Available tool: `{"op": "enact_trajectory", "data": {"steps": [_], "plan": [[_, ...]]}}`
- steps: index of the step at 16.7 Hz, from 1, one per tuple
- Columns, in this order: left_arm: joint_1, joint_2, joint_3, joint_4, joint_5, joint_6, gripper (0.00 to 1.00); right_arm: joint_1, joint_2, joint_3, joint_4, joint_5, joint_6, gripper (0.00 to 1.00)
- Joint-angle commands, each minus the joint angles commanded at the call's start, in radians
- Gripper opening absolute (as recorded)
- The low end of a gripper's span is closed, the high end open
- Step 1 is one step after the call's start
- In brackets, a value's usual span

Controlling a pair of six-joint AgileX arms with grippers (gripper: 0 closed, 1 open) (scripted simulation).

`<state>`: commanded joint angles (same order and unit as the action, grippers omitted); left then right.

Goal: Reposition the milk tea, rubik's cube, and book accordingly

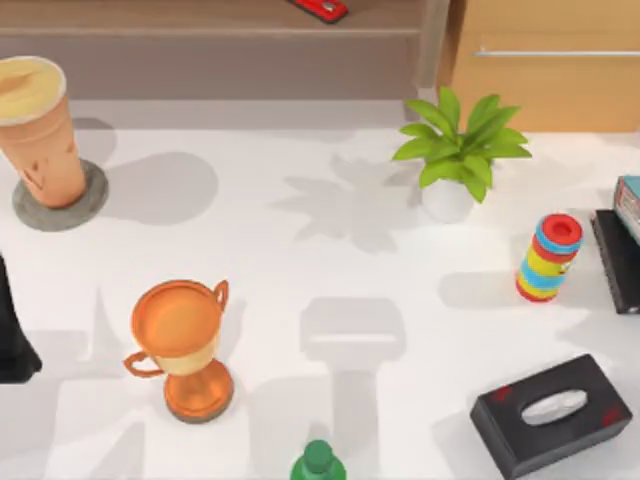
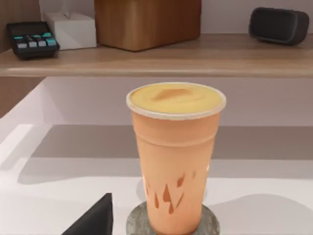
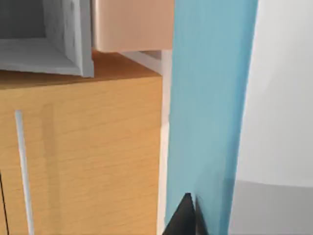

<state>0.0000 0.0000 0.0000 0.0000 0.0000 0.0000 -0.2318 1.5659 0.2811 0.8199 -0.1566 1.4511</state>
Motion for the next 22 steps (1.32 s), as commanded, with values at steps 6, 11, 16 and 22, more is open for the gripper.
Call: {"op": "enact_trajectory", "data": {"steps": [6,11,16,22], "plan": [[0.0,0.0,0.0,0.0,0.0,0.0,1.0,0.006,0.013,-0.021,-0.009,-0.003,0.032,0.0],[0.0,0.0,0.0,0.0,0.0,0.0,1.0,0.013,0.045,-0.016,0.0,0.001,0.031,0.0],[0.0,0.0,0.0,0.0,0.0,0.0,1.0,0.015,0.054,-0.015,0.003,0.003,0.031,0.08],[0.0,0.0,0.0,0.0,0.0,0.0,1.0,0.015,0.054,-0.015,0.003,0.003,0.031,0.53]]}}
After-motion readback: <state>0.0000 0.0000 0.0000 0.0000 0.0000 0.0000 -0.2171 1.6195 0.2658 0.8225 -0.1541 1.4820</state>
